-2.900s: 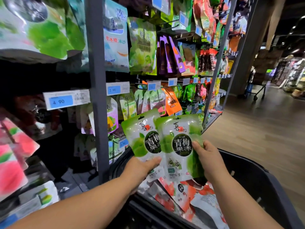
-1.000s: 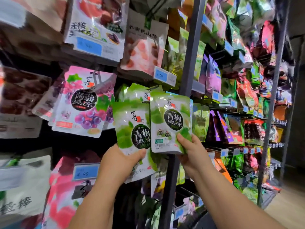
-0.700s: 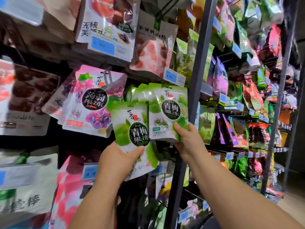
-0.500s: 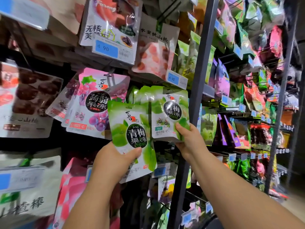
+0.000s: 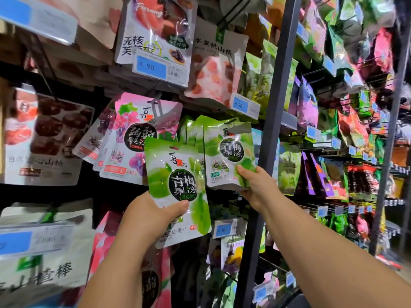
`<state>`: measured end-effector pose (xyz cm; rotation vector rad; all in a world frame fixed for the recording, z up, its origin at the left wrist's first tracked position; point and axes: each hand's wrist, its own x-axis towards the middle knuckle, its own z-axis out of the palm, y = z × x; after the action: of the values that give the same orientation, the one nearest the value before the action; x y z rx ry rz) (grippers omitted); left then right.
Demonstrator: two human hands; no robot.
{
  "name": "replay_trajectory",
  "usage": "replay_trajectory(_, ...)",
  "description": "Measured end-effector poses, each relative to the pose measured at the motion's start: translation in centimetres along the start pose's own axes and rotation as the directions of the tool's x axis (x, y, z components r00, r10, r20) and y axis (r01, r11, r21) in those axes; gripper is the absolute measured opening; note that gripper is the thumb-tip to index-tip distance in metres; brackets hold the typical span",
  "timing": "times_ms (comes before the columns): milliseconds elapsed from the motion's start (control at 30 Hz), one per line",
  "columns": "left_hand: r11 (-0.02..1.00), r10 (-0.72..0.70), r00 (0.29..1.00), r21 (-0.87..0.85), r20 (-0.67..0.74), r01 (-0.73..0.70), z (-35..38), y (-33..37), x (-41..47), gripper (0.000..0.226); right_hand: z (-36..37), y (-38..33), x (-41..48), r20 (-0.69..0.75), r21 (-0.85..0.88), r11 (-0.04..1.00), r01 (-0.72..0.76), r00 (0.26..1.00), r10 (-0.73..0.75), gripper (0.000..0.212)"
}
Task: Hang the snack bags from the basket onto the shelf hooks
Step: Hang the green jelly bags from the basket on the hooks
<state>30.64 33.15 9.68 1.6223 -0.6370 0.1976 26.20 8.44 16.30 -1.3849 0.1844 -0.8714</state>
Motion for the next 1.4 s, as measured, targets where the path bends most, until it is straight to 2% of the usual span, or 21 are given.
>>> replay_trajectory(67, 1.000, -0.008, 1.000, -0.021, 0.003, 0.008, -0.3, -0.3, 0.1, 0.020, 0.1, 0.2, 0.1, -0.037, -0.053, 0.999, -0.006, 0.999, 0.004, 0.033)
replay_trajectory(133, 0.999, -0.007, 1.000, -0.048, 0.012, 0.008, -0.7, -0.5, 0.2, 0.021, 0.1, 0.4, 0.0, -0.108, -0.258, 0.966, 0.025, 0.993, -0.054, 0.052)
replay_trajectory(167, 0.998, 0.000, 1.000, -0.057, 0.017, 0.001, -0.9, -0.6, 0.3, 0.022, -0.1, 0.5, -0.2, -0.140, -0.410, 0.911, 0.041, 0.984, -0.108, 0.063)
replay_trajectory(233, 0.997, 0.005, 0.999, -0.073, 0.033, -0.003, -1.1, -0.7, 0.2, 0.023, -0.3, 0.5, -0.9, -0.156, -0.630, 0.770, 0.103, 0.954, -0.255, 0.069)
replay_trajectory(300, 0.996, 0.006, 0.998, -0.091, 0.057, -0.001, -1.2, -0.8, 0.2, 0.024, -0.5, 0.5, -1.5, -0.104, -0.701, 0.687, 0.194, 0.924, -0.367, 0.071)
replay_trajectory(367, 0.994, 0.007, 0.996, -0.106, 0.084, 0.002, -1.2, -0.8, 0.0, 0.031, -0.4, 0.4, -2.2, -0.053, -0.750, 0.619, 0.233, 0.912, -0.406, 0.069)
replay_trajectory(467, 0.990, 0.008, 0.993, -0.138, 0.115, 0.008, -1.0, -0.6, -0.4, 0.041, -0.2, 0.2, -3.2, 0.017, -0.821, 0.504, 0.269, 0.893, -0.449, 0.052)
replay_trajectory(567, 0.989, 0.012, 0.994, -0.145, 0.110, 0.004, -1.1, -0.6, -0.9, 0.055, -0.1, 0.0, -4.0, 0.099, -0.820, 0.471, 0.325, 0.891, -0.443, 0.035)
replay_trajectory(667, 0.986, 0.017, 0.992, -0.165, 0.127, 0.004, -1.2, -0.2, -1.2, 0.059, 0.0, -0.2, -4.7, 0.154, -0.778, 0.524, 0.347, 0.914, -0.376, 0.020)
replay_trajectory(733, 0.982, 0.013, 0.992, -0.188, 0.127, 0.011, -1.0, 0.4, -1.3, 0.055, 0.1, -0.6, -5.6, 0.166, -0.680, 0.645, 0.348, 0.930, -0.327, 0.012)
replay_trajectory(867, 0.980, 0.032, 0.993, -0.196, 0.109, -0.010, 0.3, 2.1, -1.3, 0.041, 0.2, -1.4, -7.0, 0.245, -0.432, 0.880, 0.198, 0.965, -0.097, 0.032)
replay_trajectory(933, 0.981, 0.034, 0.995, -0.193, 0.094, -0.015, 1.4, 3.0, -0.9, 0.033, -0.2, -1.5, -7.1, 0.295, -0.361, 0.925, 0.116, 0.955, -0.005, 0.030)
replay_trajectory(1000, 0.984, 0.033, 0.995, -0.177, 0.093, -0.016, 2.4, 3.7, -0.3, 0.025, -0.7, -1.5, -7.1, 0.344, -0.382, 0.919, 0.101, 0.938, 0.040, 0.026)
replay_trajectory(1033, 0.986, 0.041, 0.993, -0.163, 0.108, -0.023, 2.9, 3.8, 0.2, 0.023, -0.8, -1.6, -7.3, 0.341, -0.389, 0.917, 0.086, 0.939, 0.056, 0.035)
replay_trajectory(1067, 0.989, 0.043, 0.991, -0.149, 0.127, -0.024, 3.4, 4.2, 0.6, 0.023, -0.8, -1.7, -7.5, 0.337, -0.379, 0.923, 0.071, 0.939, 0.066, 0.056)
replay_trajectory(1133, 0.991, 0.039, 0.987, -0.134, 0.157, -0.017, 4.2, 4.7, 1.4, 0.036, -1.0, -1.6, -7.4, 0.328, -0.334, 0.942, 0.031, 0.941, 0.085, 0.103)
replay_trajectory(1167, 0.991, 0.045, 0.985, -0.129, 0.167, -0.024, 4.7, 4.9, 1.7, 0.046, -1.3, -1.4, -7.1, 0.326, -0.308, 0.951, 0.022, 0.942, 0.084, 0.111)
replay_trajectory(1200, 0.993, 0.049, 0.985, -0.119, 0.166, -0.029, 5.1, 5.3, 2.1, 0.056, -1.5, -1.6, -6.9, 0.329, -0.281, 0.960, 0.019, 0.941, 0.078, 0.106)
replay_trajectory(1300, 0.996, 0.071, 0.987, -0.066, 0.143, -0.062, 6.2, 6.1, 2.8, 0.062, -2.3, -1.6, -6.1, 0.282, -0.224, 0.973, 0.050, 0.959, 0.016, 0.053)
replay_trajectory(1400, 0.997, 0.076, 0.991, -0.026, 0.107, -0.074, 7.2, 7.3, 3.4, 0.075, -2.6, -2.1, -5.2, 0.223, -0.184, 0.978, 0.101, 0.973, -0.059, 0.047)
